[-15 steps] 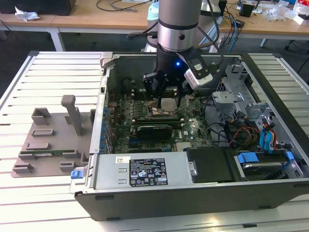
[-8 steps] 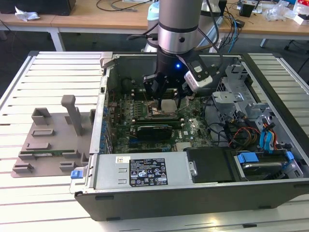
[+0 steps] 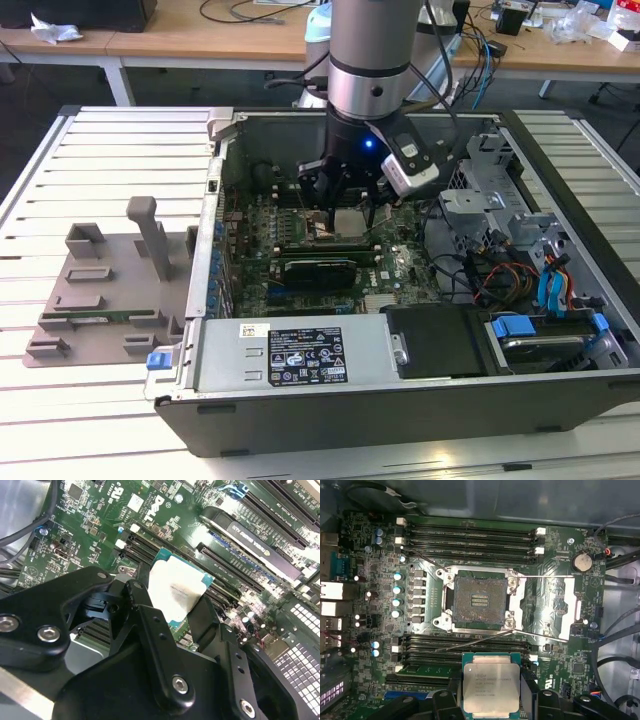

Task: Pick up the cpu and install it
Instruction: 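Pick up the cpu and move it towards the insertion slot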

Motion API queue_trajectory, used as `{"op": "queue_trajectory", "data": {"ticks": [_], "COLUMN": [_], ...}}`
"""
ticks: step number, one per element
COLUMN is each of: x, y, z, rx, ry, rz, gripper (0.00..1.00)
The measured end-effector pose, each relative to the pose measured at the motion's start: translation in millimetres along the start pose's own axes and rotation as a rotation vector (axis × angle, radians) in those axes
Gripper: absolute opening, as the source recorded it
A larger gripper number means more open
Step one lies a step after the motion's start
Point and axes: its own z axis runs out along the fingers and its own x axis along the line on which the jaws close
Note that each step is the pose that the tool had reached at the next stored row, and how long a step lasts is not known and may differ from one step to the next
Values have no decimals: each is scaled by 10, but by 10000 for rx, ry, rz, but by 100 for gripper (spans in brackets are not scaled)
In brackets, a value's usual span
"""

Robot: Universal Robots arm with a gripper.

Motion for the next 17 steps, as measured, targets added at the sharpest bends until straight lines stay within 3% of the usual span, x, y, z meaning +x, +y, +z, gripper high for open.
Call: {"op": "queue_trajectory", "data": {"ticks": [17], "x": [-12], "y": [4], "z": [166], "rx": [-1], "ry": [0], "rz": [1], "gripper": [55]}}
